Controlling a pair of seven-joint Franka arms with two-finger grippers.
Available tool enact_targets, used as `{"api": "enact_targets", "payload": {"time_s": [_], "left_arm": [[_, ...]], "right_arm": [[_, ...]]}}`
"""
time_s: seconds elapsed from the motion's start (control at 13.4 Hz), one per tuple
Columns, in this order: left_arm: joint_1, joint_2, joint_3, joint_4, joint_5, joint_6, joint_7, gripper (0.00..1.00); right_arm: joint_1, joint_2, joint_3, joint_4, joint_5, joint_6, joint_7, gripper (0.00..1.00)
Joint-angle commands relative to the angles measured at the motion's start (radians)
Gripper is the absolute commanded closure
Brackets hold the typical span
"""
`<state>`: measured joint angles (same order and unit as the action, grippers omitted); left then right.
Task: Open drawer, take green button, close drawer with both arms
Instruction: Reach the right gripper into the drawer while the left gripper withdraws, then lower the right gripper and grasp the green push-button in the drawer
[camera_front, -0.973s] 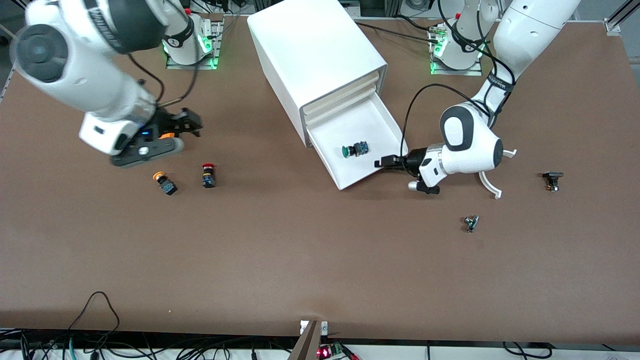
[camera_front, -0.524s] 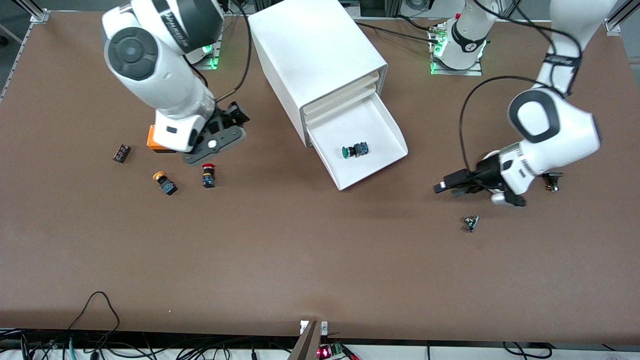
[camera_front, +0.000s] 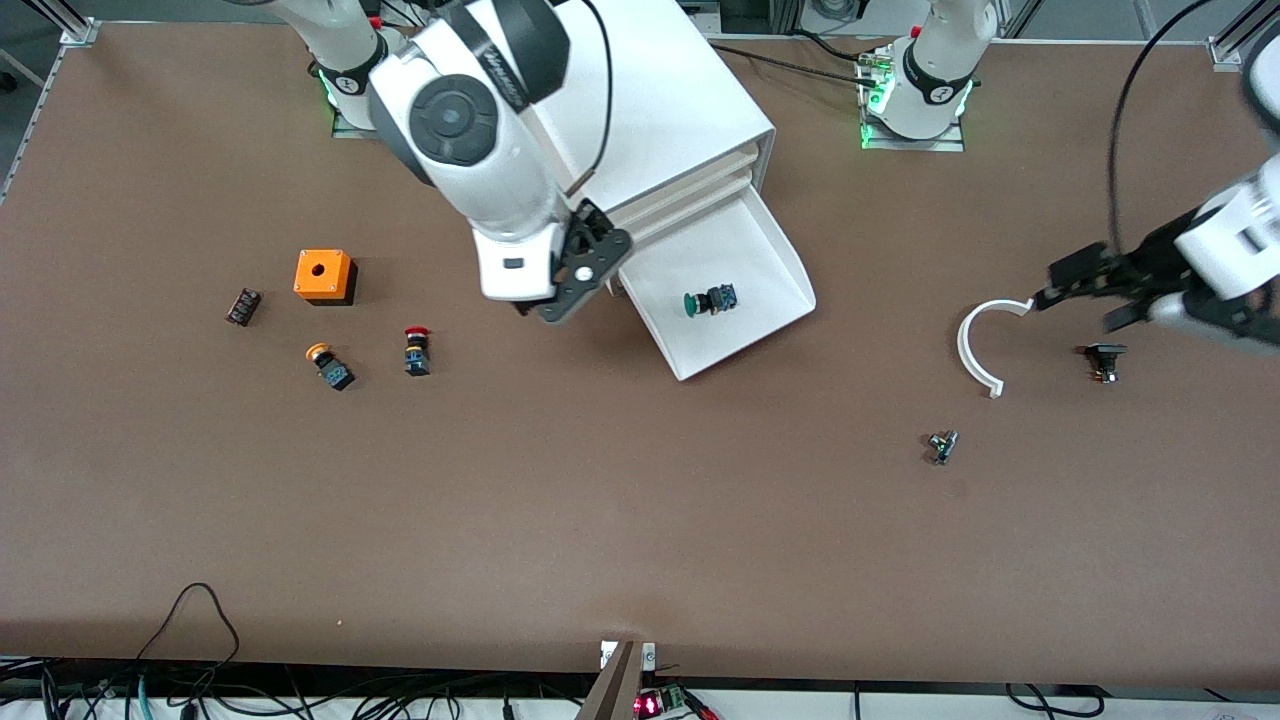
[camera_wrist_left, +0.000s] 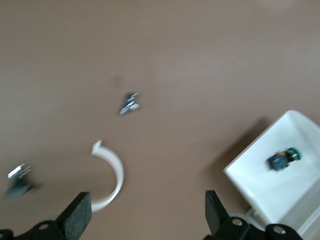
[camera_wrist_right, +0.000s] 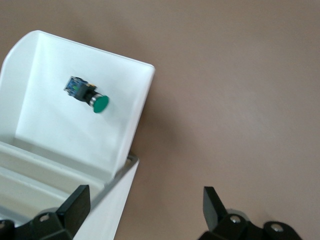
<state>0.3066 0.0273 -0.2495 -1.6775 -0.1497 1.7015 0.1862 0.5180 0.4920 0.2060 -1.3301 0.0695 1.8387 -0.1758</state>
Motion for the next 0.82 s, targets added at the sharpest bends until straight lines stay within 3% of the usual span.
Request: {"api": "enact_targets", "payload": {"time_s": [0.0,0.22,0.75], "left_arm": [[-0.014,-0.004,-0.007,0.068,0.128,-0.127,-0.135,0.0],[-0.015,-0.023,-0.007,0.039,0.173,-0.138,-0.186,0.0],[-0.032,-0.075,-0.007,-0.045,0.191,-0.105,-0.255,0.0]], "right_arm": [[0.04,0.134,0.004,0.15,0.0,0.028,-0.121,0.0],[0.079,0.223,0.013,0.181,0.0,0.134,-0.301,0.0],[0.14,0.301,0.03,0.198,-0.011,0.185,-0.646,0.0]]}}
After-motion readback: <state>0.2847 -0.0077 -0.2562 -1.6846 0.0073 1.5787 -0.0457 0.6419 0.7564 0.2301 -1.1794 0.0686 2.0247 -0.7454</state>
